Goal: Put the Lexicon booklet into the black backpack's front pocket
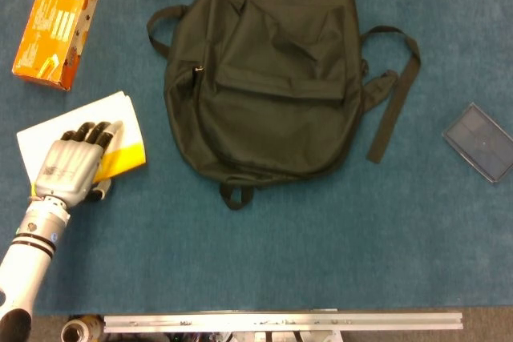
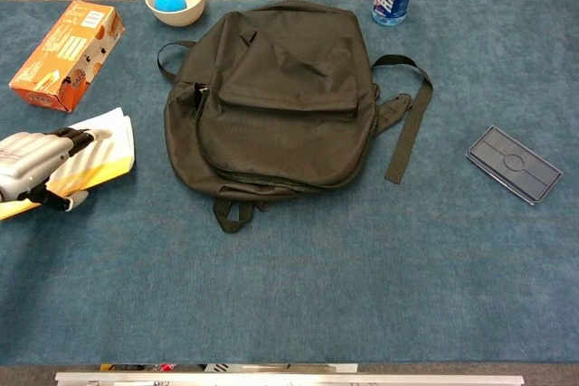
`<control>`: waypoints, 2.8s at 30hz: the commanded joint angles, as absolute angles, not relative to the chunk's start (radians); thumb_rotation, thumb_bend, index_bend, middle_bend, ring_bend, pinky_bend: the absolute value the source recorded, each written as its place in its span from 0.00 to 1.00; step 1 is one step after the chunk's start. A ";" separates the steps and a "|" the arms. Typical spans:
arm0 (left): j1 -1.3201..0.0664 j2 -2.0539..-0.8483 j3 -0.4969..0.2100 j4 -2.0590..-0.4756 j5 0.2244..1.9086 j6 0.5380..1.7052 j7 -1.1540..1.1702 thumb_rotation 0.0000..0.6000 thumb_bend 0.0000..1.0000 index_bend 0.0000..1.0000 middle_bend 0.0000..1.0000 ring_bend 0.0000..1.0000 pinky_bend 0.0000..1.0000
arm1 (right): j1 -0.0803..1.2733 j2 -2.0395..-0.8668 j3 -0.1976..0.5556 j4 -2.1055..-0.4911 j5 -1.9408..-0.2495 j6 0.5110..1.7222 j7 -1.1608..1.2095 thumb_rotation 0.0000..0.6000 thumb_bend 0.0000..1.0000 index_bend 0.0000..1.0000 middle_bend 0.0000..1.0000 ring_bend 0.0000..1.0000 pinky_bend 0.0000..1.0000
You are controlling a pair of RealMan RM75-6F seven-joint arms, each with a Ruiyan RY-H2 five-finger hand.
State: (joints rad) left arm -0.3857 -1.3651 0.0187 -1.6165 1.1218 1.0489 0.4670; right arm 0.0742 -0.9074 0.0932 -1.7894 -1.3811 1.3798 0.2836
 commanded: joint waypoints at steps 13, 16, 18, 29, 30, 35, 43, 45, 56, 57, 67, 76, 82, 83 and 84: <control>-0.371 -1.489 -0.026 -1.423 1.087 1.149 0.539 1.00 0.45 0.26 0.28 0.20 0.35 | 0.079 -0.901 0.098 -1.804 -1.379 1.368 0.297 1.00 0.00 0.08 0.21 0.08 0.13; -0.373 -1.507 -0.033 -1.390 1.081 1.162 0.562 1.00 0.45 0.28 0.31 0.25 0.41 | 0.078 -0.900 0.098 -1.806 -1.379 1.368 0.300 1.00 0.00 0.08 0.21 0.08 0.13; -0.372 -1.521 -0.040 -1.365 1.083 1.181 0.577 1.00 0.45 0.33 0.37 0.34 0.48 | 0.078 -0.899 0.098 -1.808 -1.380 1.369 0.302 1.00 0.00 0.08 0.21 0.08 0.14; -0.363 -1.531 -0.037 -1.302 1.162 1.251 0.588 1.00 0.45 0.61 0.57 0.53 0.66 | 0.077 -0.895 0.103 -1.823 -1.382 1.375 0.304 1.00 0.00 0.08 0.21 0.08 0.13; -0.362 -1.527 -0.033 -1.295 1.182 1.260 0.579 1.00 0.45 0.62 0.57 0.53 0.66 | 0.078 -0.894 0.103 -1.826 -1.383 1.375 0.302 1.00 0.00 0.08 0.21 0.08 0.13; -0.354 -1.515 -0.017 -1.267 1.274 1.313 0.537 1.00 0.45 0.65 0.58 0.53 0.66 | 0.077 -0.896 0.103 -1.837 -1.392 1.385 0.291 1.00 0.00 0.08 0.21 0.08 0.13; -0.346 -1.468 0.008 -1.252 1.439 1.422 0.452 1.00 0.44 0.67 0.59 0.52 0.66 | 0.095 -0.912 0.105 -1.862 -1.430 1.387 0.250 1.00 0.00 0.08 0.21 0.08 0.13; -0.344 -1.451 0.015 -1.252 1.486 1.451 0.416 1.00 0.43 0.67 0.59 0.52 0.66 | 0.107 -0.916 0.105 -1.876 -1.442 1.378 0.232 1.00 0.00 0.08 0.21 0.08 0.13; -0.332 -1.384 0.043 -1.264 1.678 1.587 0.282 1.00 0.40 0.67 0.60 0.51 0.65 | 0.205 -0.918 0.110 -1.969 -1.475 1.253 0.186 1.00 0.00 0.08 0.21 0.08 0.17; -0.331 -1.380 0.047 -1.262 1.699 1.601 0.268 1.00 0.40 0.67 0.60 0.51 0.65 | 0.221 -0.917 0.112 -1.984 -1.473 1.230 0.182 1.00 0.00 0.08 0.21 0.09 0.18; -0.326 -1.371 0.065 -1.271 1.831 1.680 0.250 1.00 0.37 0.67 0.60 0.50 0.62 | 0.396 -0.971 0.140 -2.058 -1.371 0.991 0.067 1.00 0.00 0.11 0.24 0.12 0.21; -0.313 -1.356 0.063 -1.308 1.877 1.695 0.290 1.00 0.37 0.68 0.61 0.50 0.62 | 0.539 -1.124 0.156 -2.033 -1.205 0.875 -0.107 1.00 0.03 0.15 0.26 0.13 0.21; -0.306 -1.347 0.059 -1.334 1.879 1.679 0.313 1.00 0.37 0.68 0.61 0.50 0.61 | 0.628 -1.248 0.153 -1.986 -1.087 0.876 -0.285 1.00 0.06 0.16 0.26 0.13 0.21; -0.305 -1.347 0.058 -1.335 1.880 1.678 0.315 1.00 0.37 0.68 0.61 0.50 0.61 | 0.639 -1.268 0.152 -1.977 -1.070 0.881 -0.310 1.00 0.06 0.16 0.26 0.13 0.21; -0.303 -1.347 0.058 -1.337 1.881 1.678 0.317 1.00 0.37 0.68 0.61 0.50 0.61 | 0.651 -1.288 0.150 -1.967 -1.054 0.887 -0.336 1.00 0.06 0.16 0.26 0.13 0.21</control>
State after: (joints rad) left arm -0.3039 -1.3473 0.0580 -1.3367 1.8809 1.6781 0.3163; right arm 0.6074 -1.2264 0.1530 -1.9977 -1.1102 0.8804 -0.2637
